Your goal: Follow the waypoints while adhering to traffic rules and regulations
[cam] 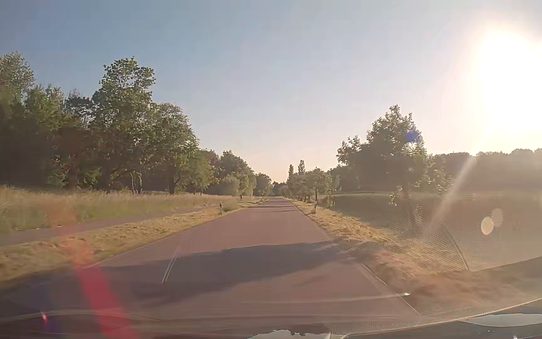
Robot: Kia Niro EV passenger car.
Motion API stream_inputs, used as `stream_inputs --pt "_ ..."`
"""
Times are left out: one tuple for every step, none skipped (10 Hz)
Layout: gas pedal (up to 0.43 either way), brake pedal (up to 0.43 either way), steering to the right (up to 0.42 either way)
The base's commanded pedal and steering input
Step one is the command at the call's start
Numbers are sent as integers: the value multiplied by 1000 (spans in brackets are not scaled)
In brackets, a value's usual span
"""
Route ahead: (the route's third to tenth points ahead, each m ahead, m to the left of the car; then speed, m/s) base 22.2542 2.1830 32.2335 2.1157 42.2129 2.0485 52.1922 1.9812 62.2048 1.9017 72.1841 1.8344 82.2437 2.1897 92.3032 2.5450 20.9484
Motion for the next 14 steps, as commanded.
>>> stream_inputs --pt "319 0 1" --pt "319 0 1" --pt "319 0 1" --pt "319 0 1" --pt "319 0 1" --pt "319 0 1" --pt "319 0 1" --pt "319 0 1" --pt "319 0 1" --pt "319 0 1" --pt "319 0 1" --pt "319 0 1" --pt "319 0 1" --pt "319 0 1"
